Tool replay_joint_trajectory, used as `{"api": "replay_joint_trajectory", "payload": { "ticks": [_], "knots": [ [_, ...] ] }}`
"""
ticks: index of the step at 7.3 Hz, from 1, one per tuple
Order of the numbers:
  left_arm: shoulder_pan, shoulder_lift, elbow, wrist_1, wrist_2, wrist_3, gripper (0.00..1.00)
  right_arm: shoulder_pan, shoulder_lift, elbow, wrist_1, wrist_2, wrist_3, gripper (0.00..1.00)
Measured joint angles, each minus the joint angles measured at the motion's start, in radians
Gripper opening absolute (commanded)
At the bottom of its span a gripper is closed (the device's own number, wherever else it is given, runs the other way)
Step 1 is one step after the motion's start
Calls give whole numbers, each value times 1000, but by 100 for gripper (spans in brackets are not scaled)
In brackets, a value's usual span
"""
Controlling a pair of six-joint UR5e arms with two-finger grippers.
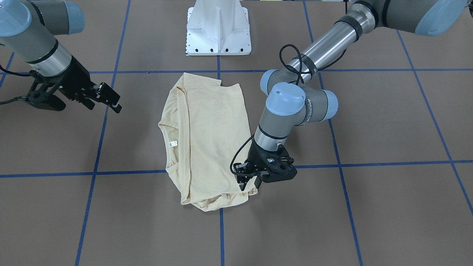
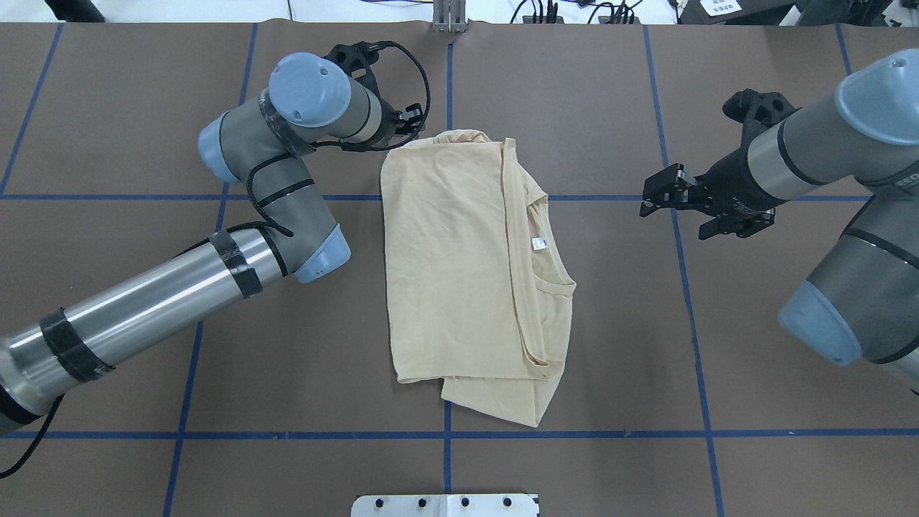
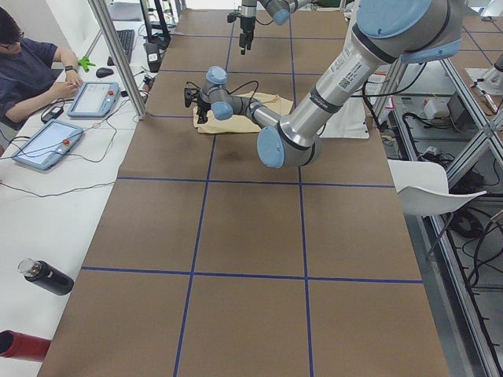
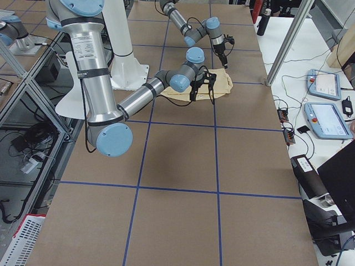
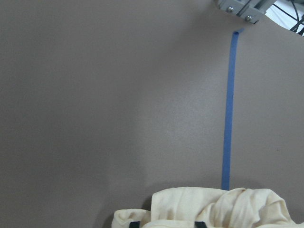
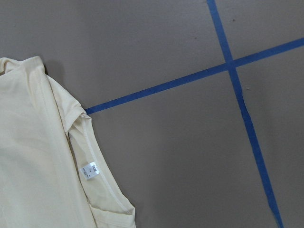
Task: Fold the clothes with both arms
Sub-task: 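Drag the cream shirt's corner with the left gripper away from the robot, then lower the right gripper onto the shirt's side edge near the collar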
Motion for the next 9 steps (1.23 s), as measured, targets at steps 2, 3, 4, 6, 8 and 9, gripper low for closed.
{"api": "replay_joint_trajectory", "payload": {
  "ticks": [2, 3, 4, 6, 8, 9],
  "knots": [
    [-25, 112, -182, 51, -19, 29, 100, -38, 35, 4, -3, -35, -54, 100],
    [-29, 188, -304, 107, -28, 53, 100, -85, 59, 6, -10, -82, -61, 100],
    [-30, 251, -411, 161, -32, 65, 100, -154, 78, 9, -25, -161, -65, 100],
    [-31, 376, -591, 231, -37, 75, 100, -304, 150, 14, -170, -335, -84, 100],
    [-24, 422, -647, 244, -37, 80, 100, -406, 270, -26, -353, -468, -148, 100],
    [-22, 426, -652, 244, -37, 81, 100, -430, 309, -62, -391, -498, -170, 100]
  ]
}}
